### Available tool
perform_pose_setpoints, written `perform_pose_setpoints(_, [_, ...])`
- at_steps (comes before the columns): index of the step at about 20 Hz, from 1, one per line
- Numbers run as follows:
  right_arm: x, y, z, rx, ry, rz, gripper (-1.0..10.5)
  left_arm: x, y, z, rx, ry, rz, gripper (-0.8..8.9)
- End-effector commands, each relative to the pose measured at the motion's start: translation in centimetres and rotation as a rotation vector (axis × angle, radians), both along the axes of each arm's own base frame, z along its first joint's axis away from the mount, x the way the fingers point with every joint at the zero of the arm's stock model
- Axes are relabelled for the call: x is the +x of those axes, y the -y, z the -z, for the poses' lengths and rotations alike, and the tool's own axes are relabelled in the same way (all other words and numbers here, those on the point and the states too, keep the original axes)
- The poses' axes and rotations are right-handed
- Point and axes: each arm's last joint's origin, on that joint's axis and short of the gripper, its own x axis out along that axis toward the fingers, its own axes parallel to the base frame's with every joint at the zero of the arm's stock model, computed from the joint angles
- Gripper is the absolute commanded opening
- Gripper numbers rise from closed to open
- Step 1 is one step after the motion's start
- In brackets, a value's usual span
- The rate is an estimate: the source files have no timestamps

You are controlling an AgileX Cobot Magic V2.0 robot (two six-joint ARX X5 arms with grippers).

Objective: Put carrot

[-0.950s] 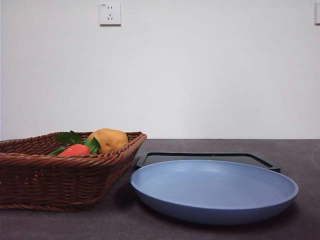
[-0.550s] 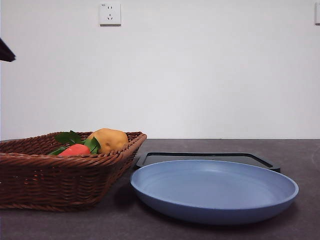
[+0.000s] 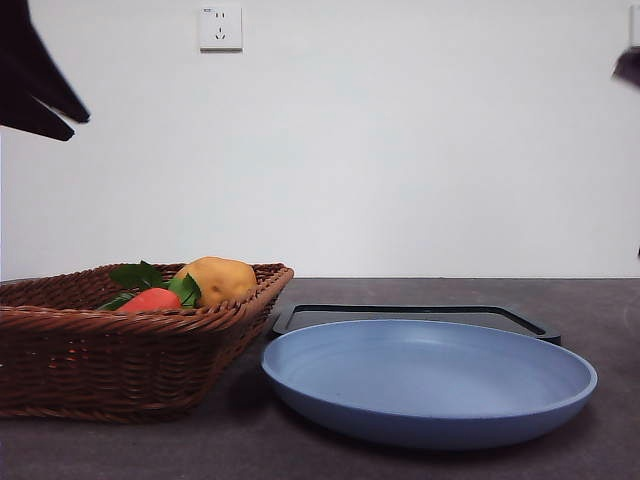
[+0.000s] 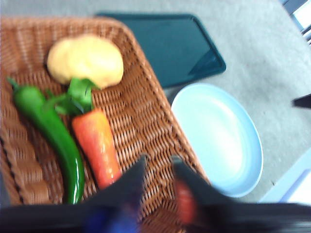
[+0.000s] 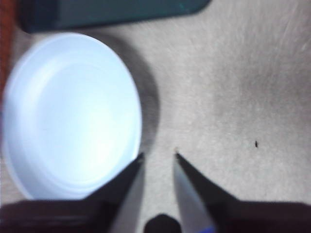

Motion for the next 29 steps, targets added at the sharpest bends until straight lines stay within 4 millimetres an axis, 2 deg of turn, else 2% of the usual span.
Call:
perform_pose_setpoints(1, [1.4, -0.7, 1.2, -0.009, -0.044, -0.033, 2.1, 0.2, 0.1, -0.5, 0.004, 0.038, 0.015, 2.48])
perform_pose_setpoints(7, [3.9, -3.5, 4.5, -0.003, -0.094, -0.097, 2.3, 0.2, 0.1, -0.5, 0.003, 0.038, 0.014, 2.47])
perform_pose_setpoints(12, [5.0, -3.9, 6.6, -0.003, -0.150, -0.081, 2.2, 0.2, 0.1, -0.5, 0.003, 0.038, 0.013, 2.47])
perform_pose_setpoints(14, [5.1, -4.1, 7.0, 0.024, -0.160, -0.094, 1.6, 0.2, 0.1, -0.5, 0.004, 0.039, 0.013, 2.47])
perform_pose_setpoints(19, [5.3, -4.3, 6.8, 0.093, -0.151, -0.115, 0.2, 0.3, 0.1, -0.5, 0.020, 0.042, -0.005, 2.47])
perform_pose_setpoints(23, [5.2, -4.3, 6.7, 0.093, -0.151, -0.114, 0.0, 0.4, 0.1, -0.6, 0.005, 0.042, -0.012, 2.67])
perform_pose_setpoints(25, [4.8, -4.1, 6.0, 0.093, -0.145, -0.113, 0.0, 0.4, 0.4, -0.7, -0.021, 0.029, -0.022, 3.25])
perform_pose_setpoints(29, [3.1, -3.5, 3.3, 0.066, -0.091, -0.101, 0.0, 0.3, 1.7, -0.4, 0.057, 0.039, -0.035, 3.24])
